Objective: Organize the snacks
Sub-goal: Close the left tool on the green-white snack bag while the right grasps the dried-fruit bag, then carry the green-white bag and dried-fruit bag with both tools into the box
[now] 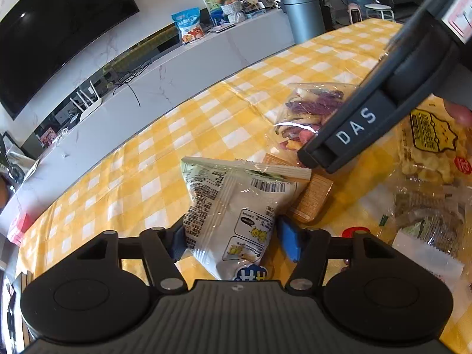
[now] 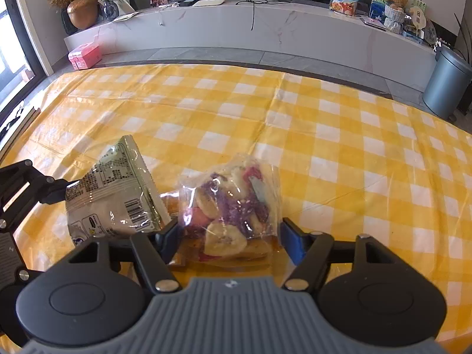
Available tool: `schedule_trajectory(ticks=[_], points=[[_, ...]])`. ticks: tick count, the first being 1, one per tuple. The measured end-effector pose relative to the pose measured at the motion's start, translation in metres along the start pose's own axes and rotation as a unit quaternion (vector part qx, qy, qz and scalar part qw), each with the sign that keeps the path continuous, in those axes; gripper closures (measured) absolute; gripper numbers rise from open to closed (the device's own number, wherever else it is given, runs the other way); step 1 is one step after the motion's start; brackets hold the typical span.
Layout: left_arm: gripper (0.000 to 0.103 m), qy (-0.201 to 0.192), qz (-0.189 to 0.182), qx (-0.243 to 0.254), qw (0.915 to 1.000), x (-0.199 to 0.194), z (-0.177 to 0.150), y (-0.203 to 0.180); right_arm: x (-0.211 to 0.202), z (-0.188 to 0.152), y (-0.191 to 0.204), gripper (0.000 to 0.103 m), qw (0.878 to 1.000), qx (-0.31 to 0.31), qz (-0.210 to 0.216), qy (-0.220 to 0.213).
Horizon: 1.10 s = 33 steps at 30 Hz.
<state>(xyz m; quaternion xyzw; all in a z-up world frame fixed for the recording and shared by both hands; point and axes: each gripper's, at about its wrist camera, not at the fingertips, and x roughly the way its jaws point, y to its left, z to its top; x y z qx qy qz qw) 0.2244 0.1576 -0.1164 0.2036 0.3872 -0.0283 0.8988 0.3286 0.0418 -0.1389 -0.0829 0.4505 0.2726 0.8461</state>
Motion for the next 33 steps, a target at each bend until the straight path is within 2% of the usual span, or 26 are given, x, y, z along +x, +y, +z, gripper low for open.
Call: schedule_trajectory(ticks=[6,16,24,33], points=[[0.049,-0.007,0.008,-0.007,0.9999,-0.009,0.003,0.001,-0.006,0.000,0.002,0.043,1.000,0.000,0.004,-0.001],[0.050,-0.027,0.030,-0.025,0.9989,-0.050,0.015,0.004,-0.040,0.000,0.003,0.044,1.000,0.002,0.002,-0.029],[0.050,-0.051,0.038,-0.075,0.9951,-0.104,0.015,-0.002,-0.101,-0.013,-0.006,0.044,0.997,0.008,-0.004,-0.079],[0.050,-0.105,0.006,-0.132,0.9857,-0.171,0.016,-0.026,-0.189,-0.056,-0.023,0.044,0.989,0.035,0.007,-0.145]])
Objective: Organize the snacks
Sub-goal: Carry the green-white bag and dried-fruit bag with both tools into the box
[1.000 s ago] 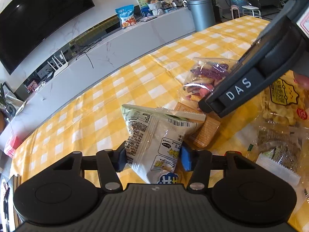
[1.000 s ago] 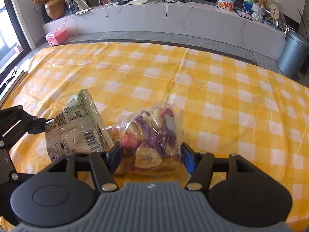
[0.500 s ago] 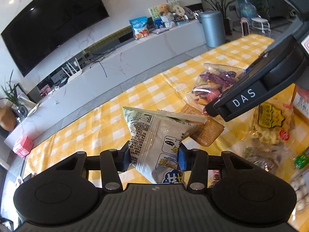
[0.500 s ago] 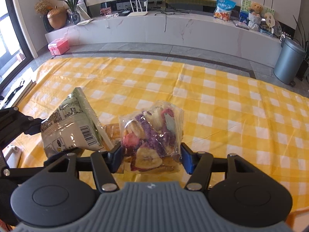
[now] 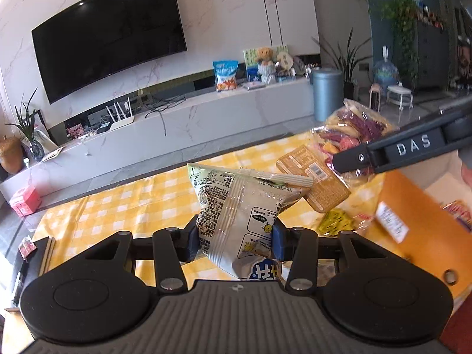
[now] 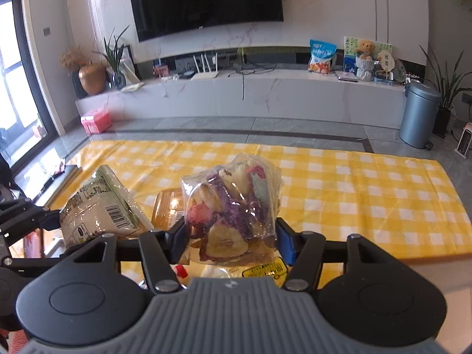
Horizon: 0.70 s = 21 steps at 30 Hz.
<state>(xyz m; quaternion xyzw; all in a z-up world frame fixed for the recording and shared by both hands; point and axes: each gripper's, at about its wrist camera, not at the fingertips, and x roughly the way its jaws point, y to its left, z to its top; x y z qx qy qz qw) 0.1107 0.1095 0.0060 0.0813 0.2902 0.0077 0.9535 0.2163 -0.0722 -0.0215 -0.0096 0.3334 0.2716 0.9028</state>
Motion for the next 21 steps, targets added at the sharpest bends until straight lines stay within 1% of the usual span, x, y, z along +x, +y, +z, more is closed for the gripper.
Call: schedule_trajectory(ticks=[4,8,14,19,21], points=[[0.050,-0.015,-0.030,-0.016,0.9993,-0.018,0.002,-0.015,-0.040,-0.015,-0.012,0.044,1.000,0.015,-0.005,-0.021],[0.050,-0.023,-0.068,-0.016,0.9973,-0.026,0.006,-0.031,-0.077,-0.032,-0.030,0.044,0.998,0.037,-0.022,-0.039],[0.050,-0.035,-0.113,0.029,0.9925,-0.024,0.018,-0.068,-0.120,-0.055,-0.063,0.044,0.995,0.064,-0.062,-0.050],[0.050,-0.039,-0.157,0.064,0.9848,-0.015,0.028,-0.102,-0.144,-0.073,-0.093,0.044,0.990,0.089,-0.098,-0.053],[0.050,-0.039,-0.168,0.085,0.9814,-0.008,0.034,-0.116,-0.152,-0.079,-0.104,0.044,0.988,0.096,-0.113,-0.052]])
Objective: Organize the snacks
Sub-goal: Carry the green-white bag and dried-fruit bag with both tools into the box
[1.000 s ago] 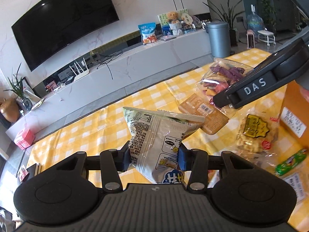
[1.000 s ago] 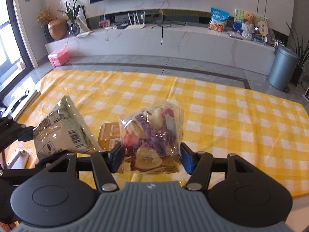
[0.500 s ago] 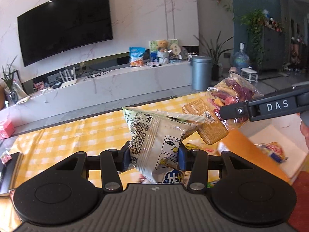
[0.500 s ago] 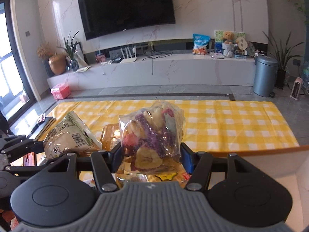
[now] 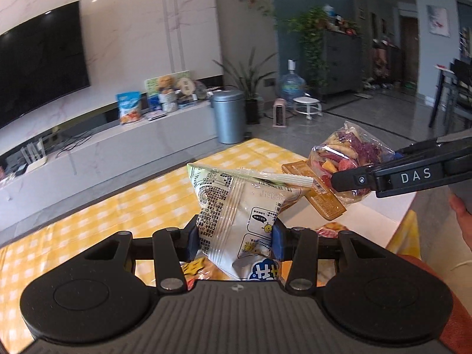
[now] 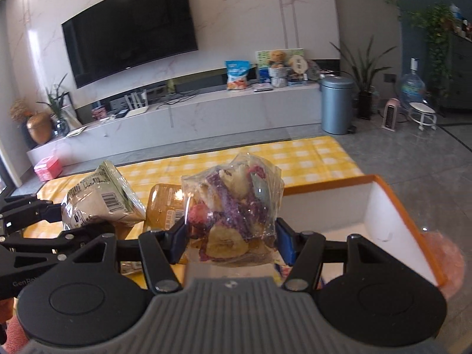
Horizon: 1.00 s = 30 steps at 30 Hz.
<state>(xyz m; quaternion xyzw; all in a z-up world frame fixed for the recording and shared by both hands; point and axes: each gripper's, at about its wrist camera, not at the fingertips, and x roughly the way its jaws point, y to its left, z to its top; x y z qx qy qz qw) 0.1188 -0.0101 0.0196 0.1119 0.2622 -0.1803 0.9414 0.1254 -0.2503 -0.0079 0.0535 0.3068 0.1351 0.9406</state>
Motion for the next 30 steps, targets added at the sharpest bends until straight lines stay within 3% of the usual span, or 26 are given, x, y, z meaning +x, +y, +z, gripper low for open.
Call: schedule_trajectory(ticks=[7,15,22,30], points=[[0.050,0.021,-0.035,0.069,0.9968,0.046,0.014,-0.039,0.000,-0.005,-0.039,0.044,0.999,0.017,-0.048,0.010],[0.050,0.052,-0.057,0.141,0.9870,0.087,0.011,-0.071,0.014,-0.011,-0.076,0.044,0.995,0.026,-0.087,0.041],[0.050,0.113,-0.067,0.192,0.9725,0.129,-0.003,-0.087,0.050,-0.021,-0.097,0.044,0.991,0.033,-0.084,0.098],[0.050,0.155,-0.079,0.229,0.9578,0.158,-0.014,-0.098,0.081,-0.025,-0.095,0.043,0.984,-0.022,-0.096,0.147]])
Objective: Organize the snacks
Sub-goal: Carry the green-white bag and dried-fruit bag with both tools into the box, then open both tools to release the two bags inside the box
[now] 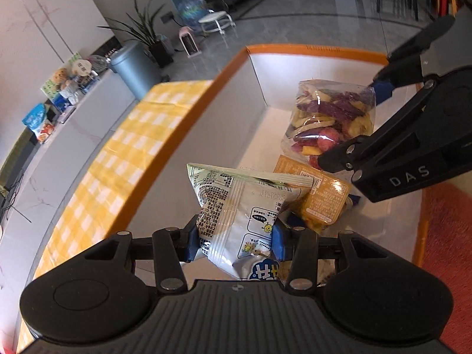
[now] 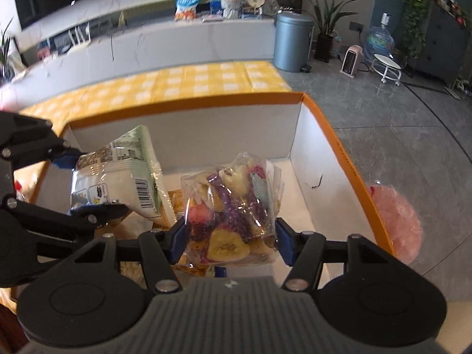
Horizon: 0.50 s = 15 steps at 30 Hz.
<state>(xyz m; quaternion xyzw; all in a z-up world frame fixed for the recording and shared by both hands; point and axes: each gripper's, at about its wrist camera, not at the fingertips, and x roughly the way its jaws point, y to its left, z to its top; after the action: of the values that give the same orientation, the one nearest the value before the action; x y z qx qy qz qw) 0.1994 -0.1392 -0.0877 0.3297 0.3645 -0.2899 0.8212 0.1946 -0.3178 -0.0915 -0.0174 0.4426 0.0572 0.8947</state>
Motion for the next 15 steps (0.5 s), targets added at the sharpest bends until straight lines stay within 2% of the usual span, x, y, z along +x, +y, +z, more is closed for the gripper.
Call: schedule_trajectory(ticks=[5,8,10,12,15], points=[[0.049,0.009,-0.014,0.007,0.9998,0.009,0.000,0.002,0.016,0.001,0.000,0.043,1.000,-0.010,-0.006,0.023],[0.042,0.019,-0.018,-0.003,0.9996,0.016,0.001,0.005,0.021,0.002,-0.001,0.042,0.999,0.001,-0.004,0.033],[0.038,0.022,-0.013,-0.006,0.9996,0.018,0.001,0.005,0.023,0.004,-0.003,0.040,0.999,0.006,-0.005,0.037],[0.037,0.021,-0.008,-0.005,0.9997,0.017,0.001,0.003,0.025,0.005,-0.001,0.039,0.999,0.004,-0.012,0.038],[0.035,0.004,0.007,0.005,1.0000,0.011,0.002,-0.003,0.023,0.005,0.003,0.036,0.999,-0.011,-0.026,0.034]])
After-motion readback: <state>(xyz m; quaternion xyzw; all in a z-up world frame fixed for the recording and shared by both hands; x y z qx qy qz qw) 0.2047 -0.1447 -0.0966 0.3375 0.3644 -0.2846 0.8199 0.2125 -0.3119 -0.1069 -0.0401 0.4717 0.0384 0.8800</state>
